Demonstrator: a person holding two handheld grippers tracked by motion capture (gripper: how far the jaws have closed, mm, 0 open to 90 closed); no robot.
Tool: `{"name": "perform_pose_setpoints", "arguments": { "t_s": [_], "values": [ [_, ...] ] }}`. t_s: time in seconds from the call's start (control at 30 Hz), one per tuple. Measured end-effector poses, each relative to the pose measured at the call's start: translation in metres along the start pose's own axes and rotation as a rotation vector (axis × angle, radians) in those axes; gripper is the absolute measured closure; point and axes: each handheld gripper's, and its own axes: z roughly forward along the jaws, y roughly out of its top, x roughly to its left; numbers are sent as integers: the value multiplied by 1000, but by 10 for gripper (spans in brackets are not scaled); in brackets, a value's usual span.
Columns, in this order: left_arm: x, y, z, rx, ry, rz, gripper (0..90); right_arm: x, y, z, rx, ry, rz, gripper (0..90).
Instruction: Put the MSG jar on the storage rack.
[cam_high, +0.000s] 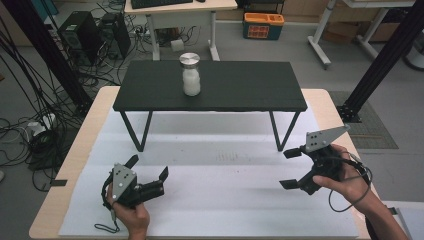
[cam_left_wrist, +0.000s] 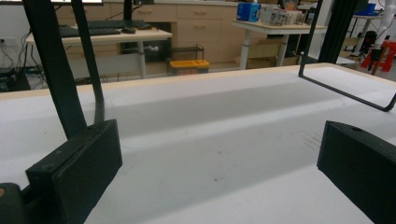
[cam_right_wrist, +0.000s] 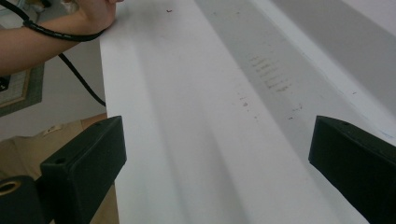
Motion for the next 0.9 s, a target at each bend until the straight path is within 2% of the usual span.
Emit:
{"name": "perform_pose_setpoints", "arguments": {
  "t_s": [0.9],
  "values": [
    [0,-1,-1,-5,0,1,2,-4,8,10,24,31,-20,38]
  ]
}}
